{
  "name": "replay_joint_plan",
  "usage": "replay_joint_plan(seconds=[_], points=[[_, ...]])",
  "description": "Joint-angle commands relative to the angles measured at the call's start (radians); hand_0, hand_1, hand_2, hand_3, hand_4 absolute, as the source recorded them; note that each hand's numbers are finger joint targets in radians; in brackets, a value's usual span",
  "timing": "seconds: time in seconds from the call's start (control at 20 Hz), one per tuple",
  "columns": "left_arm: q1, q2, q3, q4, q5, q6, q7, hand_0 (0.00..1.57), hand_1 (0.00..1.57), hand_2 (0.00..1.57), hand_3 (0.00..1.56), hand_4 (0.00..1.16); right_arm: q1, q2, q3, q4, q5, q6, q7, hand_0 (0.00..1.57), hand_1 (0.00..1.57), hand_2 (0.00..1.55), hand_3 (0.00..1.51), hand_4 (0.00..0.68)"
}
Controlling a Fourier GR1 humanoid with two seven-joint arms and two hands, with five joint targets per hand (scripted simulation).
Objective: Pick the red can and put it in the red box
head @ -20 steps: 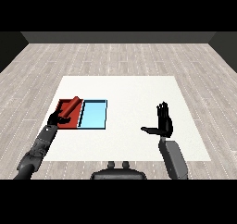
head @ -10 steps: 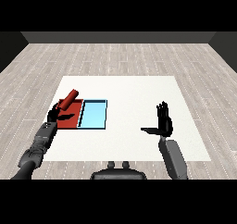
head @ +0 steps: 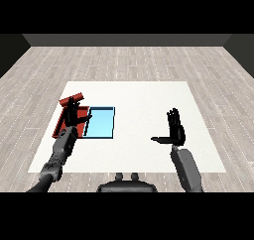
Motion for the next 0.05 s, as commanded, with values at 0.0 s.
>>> replay_joint_plan(seconds=[0.0], points=[[0.129,-0.091,-0.020,-0.196,0.042,-0.084,-0.089,0.00,0.00,0.00,0.00,0.00,-0.006,-0.004,-0.001,0.043,0.016,0.021,-0.034,0.00,0.00,0.00,0.00,0.000]])
